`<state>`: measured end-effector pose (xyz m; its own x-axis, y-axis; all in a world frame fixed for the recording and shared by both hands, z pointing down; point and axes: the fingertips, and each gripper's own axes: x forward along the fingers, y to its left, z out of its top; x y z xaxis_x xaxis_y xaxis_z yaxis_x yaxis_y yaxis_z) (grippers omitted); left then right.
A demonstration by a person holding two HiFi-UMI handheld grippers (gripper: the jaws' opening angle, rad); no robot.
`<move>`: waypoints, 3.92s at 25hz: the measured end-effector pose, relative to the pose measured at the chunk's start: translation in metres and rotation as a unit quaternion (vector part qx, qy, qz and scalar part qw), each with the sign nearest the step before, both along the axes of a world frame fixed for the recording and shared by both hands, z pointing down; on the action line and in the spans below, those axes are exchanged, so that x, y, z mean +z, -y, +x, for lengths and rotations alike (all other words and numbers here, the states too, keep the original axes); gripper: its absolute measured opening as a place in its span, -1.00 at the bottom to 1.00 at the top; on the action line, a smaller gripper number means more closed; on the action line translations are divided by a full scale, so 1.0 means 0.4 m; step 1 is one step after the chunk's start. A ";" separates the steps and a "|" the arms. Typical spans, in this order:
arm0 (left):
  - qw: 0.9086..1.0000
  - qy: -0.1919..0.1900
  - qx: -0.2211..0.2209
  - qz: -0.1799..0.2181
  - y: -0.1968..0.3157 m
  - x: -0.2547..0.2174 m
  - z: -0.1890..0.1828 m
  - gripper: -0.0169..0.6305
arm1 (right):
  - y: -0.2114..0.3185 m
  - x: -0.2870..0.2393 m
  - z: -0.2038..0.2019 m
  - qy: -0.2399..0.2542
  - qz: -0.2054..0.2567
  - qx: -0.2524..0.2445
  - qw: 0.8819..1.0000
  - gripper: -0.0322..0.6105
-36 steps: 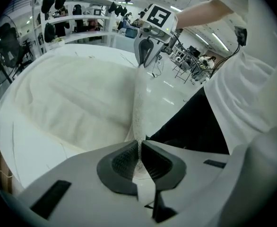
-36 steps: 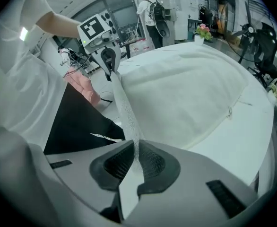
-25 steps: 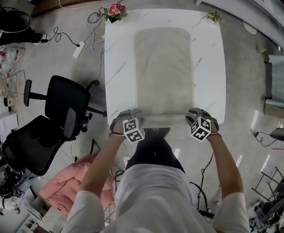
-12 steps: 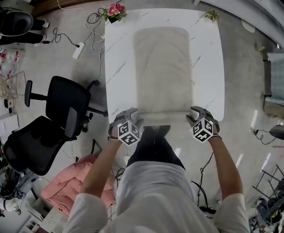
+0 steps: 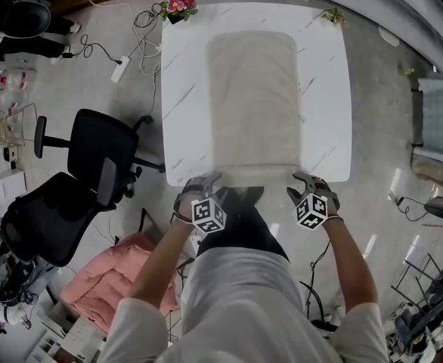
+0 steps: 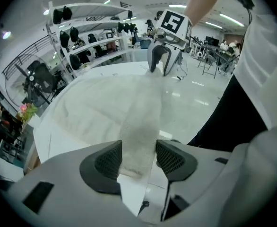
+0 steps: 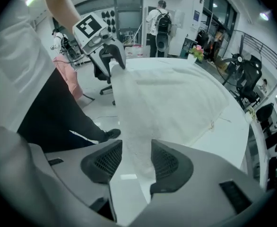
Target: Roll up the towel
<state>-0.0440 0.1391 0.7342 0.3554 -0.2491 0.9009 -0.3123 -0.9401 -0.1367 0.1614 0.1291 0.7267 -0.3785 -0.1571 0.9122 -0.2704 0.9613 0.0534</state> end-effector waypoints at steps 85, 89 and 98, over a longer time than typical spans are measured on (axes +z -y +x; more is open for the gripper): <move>0.999 0.028 0.018 -0.003 -0.022 0.026 -0.031 -0.77 | 0.003 0.036 -0.007 -0.040 0.040 -0.028 0.998 -0.68; 0.999 0.027 0.027 -0.032 -0.080 0.023 -0.032 -0.77 | -0.067 0.035 -0.008 -0.035 0.020 -0.039 0.998 -0.68; 0.986 0.007 0.072 -0.153 -0.163 -0.023 -0.048 -0.77 | -0.147 -0.008 -0.019 -0.013 -0.107 -0.048 0.993 -0.68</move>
